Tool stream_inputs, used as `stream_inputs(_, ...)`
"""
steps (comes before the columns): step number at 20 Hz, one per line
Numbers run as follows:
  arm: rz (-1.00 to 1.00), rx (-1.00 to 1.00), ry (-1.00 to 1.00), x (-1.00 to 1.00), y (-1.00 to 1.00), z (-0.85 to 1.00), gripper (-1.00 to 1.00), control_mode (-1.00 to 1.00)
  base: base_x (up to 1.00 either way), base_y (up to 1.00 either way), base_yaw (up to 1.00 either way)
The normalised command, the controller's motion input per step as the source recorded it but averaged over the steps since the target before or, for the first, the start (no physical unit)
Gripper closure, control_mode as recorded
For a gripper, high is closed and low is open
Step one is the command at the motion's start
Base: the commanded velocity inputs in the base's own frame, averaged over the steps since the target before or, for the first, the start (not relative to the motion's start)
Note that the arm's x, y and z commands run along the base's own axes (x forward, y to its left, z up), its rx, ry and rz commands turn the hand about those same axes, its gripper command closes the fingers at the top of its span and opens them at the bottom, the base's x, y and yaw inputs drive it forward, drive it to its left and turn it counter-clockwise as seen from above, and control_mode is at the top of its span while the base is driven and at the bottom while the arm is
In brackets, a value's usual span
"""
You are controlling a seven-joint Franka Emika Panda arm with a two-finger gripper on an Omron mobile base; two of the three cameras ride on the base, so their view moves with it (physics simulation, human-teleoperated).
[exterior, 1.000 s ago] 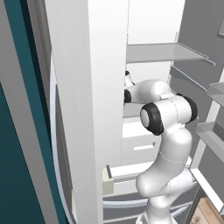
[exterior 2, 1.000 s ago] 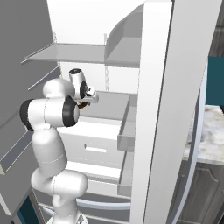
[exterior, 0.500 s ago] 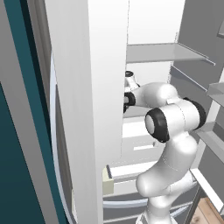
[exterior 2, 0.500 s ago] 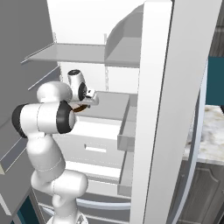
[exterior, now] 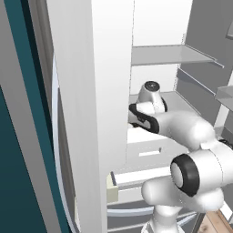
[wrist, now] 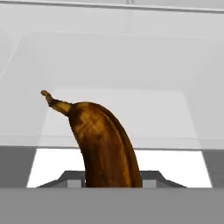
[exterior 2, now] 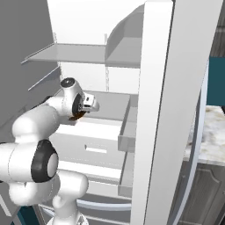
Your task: Retrieve the kiwi and banana from the fridge and place them into the bowl on the dining table.
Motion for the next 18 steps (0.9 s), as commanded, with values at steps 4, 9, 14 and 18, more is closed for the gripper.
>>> stream_inputs(4, 0.08, 0.0, -0.4, -1.0, -0.29, 0.94, 1.0, -1.0, 0.0, 0.0, 0.0)
stream_inputs(9, 0.08, 0.0, -0.3, -1.0, -0.09, 1.0, 1.0, -1.0, 0.0, 0.0, 0.0)
stream_inputs(14, 0.01, 0.0, -0.12, -1.0, 0.0, 0.97, 1.0, -1.0, 0.0, 0.0, 0.0)
stream_inputs(18, 0.0, 0.0, -0.04, -1.0, 0.0, 0.93, 1.0, -1.0, 0.0, 0.0, 0.0)
